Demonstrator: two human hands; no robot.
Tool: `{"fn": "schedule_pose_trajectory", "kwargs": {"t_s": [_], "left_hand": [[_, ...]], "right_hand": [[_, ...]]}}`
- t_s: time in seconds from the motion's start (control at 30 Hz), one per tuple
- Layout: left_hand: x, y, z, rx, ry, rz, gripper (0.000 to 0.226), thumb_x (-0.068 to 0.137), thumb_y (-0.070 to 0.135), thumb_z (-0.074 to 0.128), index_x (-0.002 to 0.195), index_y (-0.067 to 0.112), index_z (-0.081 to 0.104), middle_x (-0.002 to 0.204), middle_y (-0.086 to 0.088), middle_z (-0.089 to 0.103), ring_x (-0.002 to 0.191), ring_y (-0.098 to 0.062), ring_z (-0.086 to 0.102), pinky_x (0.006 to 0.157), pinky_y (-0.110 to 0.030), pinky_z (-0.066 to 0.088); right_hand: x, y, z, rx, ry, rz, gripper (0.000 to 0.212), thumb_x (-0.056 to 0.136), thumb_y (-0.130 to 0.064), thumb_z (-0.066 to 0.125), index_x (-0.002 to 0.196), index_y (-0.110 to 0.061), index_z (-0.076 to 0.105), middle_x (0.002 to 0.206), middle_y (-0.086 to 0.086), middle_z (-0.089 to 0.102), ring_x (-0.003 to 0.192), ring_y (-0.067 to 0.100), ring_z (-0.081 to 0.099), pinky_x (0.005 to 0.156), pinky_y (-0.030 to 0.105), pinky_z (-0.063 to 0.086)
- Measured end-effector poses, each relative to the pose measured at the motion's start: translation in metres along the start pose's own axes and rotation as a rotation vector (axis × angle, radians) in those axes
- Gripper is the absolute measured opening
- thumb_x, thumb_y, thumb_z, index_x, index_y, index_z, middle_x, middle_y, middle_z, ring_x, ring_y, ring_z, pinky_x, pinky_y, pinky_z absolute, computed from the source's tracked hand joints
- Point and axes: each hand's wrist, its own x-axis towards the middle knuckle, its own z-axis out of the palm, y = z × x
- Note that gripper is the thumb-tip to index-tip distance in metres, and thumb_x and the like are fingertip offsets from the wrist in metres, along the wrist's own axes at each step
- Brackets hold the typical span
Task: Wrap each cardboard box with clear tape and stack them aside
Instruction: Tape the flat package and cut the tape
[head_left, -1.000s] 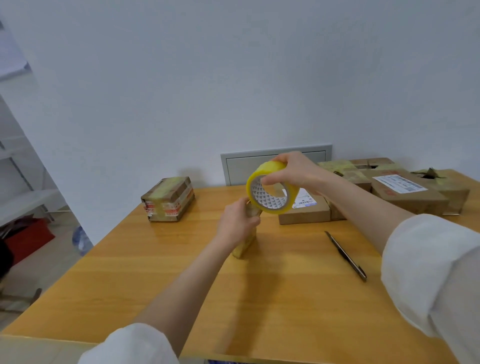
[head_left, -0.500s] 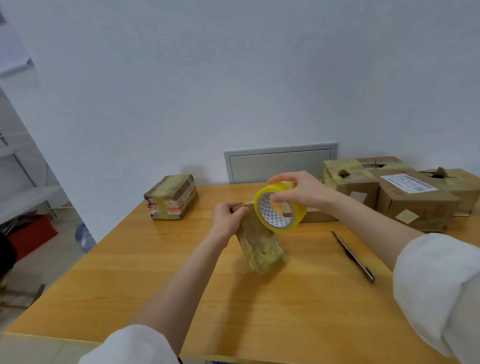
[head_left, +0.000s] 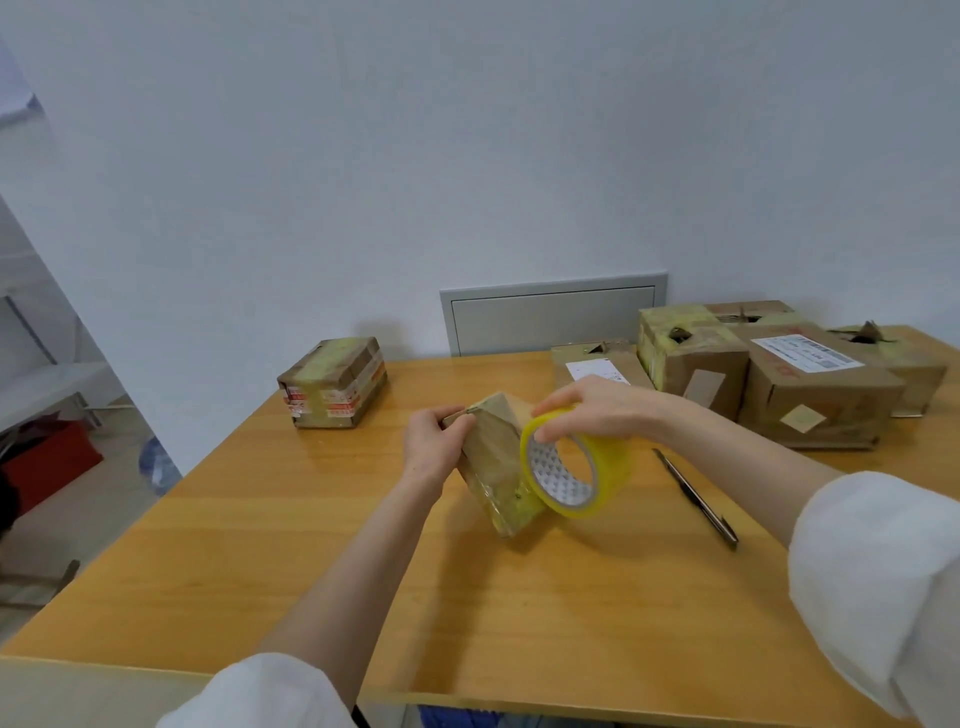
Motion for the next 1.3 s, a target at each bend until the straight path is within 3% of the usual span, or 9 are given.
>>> {"fn": "schedule_pose_trajectory", "kwargs": {"t_s": [0.27,0.37,0.47,0.6,0.73,0.83,0.97,1.1,1.3], "left_hand": [[-0.002,0.012,-0.01,0.176,-0.17,0.031,0.037,0.096,0.019,0.048,0.133,0.019,0.053,0.109,-0.006,0.061,0.099,-0.019,0.057,0.085,-0.033,0.052],[-0.001,0.028,-0.009,0.359,-0.254,0.044,0.032,0.096,0.032,0.042,0.118,0.015,0.059,0.111,-0.008,0.06,0.097,-0.022,0.055,0.086,-0.036,0.049],[0.01,0.035,-0.005,0.588,-0.276,0.022,0.051,0.096,0.051,0.037,0.108,0.007,0.061,0.105,-0.01,0.061,0.097,-0.028,0.059,0.089,-0.04,0.051],[0.021,0.035,0.0,0.787,-0.277,0.067,0.063,0.092,0.063,0.037,0.094,0.006,0.064,0.089,-0.008,0.064,0.082,-0.025,0.061,0.078,-0.036,0.051],[0.019,0.027,0.0,0.565,-0.265,0.037,0.046,0.093,0.05,0.048,0.079,0.008,0.058,0.077,-0.007,0.056,0.072,-0.024,0.053,0.065,-0.032,0.042],[0.016,0.023,-0.008,0.25,-0.176,-0.077,0.041,0.094,0.046,0.051,0.093,0.006,0.058,0.085,-0.007,0.058,0.084,-0.024,0.055,0.074,-0.035,0.046],[0.018,0.02,-0.013,0.049,-0.044,-0.136,0.042,0.095,0.045,0.05,0.1,0.004,0.057,0.099,-0.009,0.057,0.09,-0.023,0.053,0.076,-0.032,0.043],[0.018,0.012,-0.015,-0.067,-0.007,-0.214,0.056,0.09,0.048,0.056,0.124,0.003,0.055,0.116,-0.012,0.059,0.104,-0.026,0.056,0.076,-0.032,0.042],[0.024,0.01,-0.028,-0.11,-0.006,-0.189,0.056,0.09,0.049,0.057,0.125,0.005,0.056,0.117,-0.01,0.059,0.105,-0.024,0.054,0.083,-0.033,0.042]], "right_hand": [[-0.008,-0.002,0.021,-0.06,0.028,-0.038,0.041,0.084,-0.036,0.068,0.124,-0.029,0.059,0.132,0.0,0.054,0.115,0.018,0.051,0.094,0.032,0.045],[-0.006,-0.006,0.024,-0.102,0.03,-0.043,0.04,0.082,-0.036,0.068,0.121,-0.03,0.06,0.127,0.001,0.057,0.111,0.019,0.053,0.091,0.032,0.048],[-0.005,-0.01,0.026,-0.146,0.024,-0.046,0.04,0.08,-0.037,0.069,0.119,-0.032,0.061,0.128,0.002,0.056,0.111,0.02,0.054,0.091,0.035,0.05],[-0.005,-0.011,0.028,-0.157,0.005,-0.049,0.042,0.078,-0.036,0.07,0.12,-0.031,0.062,0.13,0.002,0.053,0.113,0.022,0.054,0.09,0.035,0.051],[-0.007,-0.004,0.023,-0.121,0.004,-0.053,0.048,0.077,-0.041,0.074,0.122,-0.033,0.061,0.127,-0.005,0.054,0.115,0.019,0.053,0.091,0.031,0.049],[-0.013,0.005,0.019,0.196,0.011,-0.072,0.054,0.078,-0.045,0.074,0.128,-0.036,0.055,0.124,-0.009,0.053,0.112,0.012,0.054,0.085,0.024,0.046],[-0.012,0.011,0.021,0.493,0.138,-0.125,0.029,0.089,-0.043,0.061,0.118,-0.041,0.058,0.123,-0.006,0.058,0.111,0.013,0.056,0.088,0.028,0.047],[-0.009,0.01,0.013,0.413,0.174,-0.115,0.031,0.09,-0.04,0.062,0.12,-0.03,0.062,0.118,-0.006,0.061,0.108,0.014,0.058,0.087,0.027,0.048],[-0.011,0.021,0.006,0.09,0.118,-0.087,0.037,0.09,-0.047,0.059,0.121,-0.028,0.064,0.116,-0.006,0.057,0.108,0.013,0.054,0.087,0.027,0.044]]}}
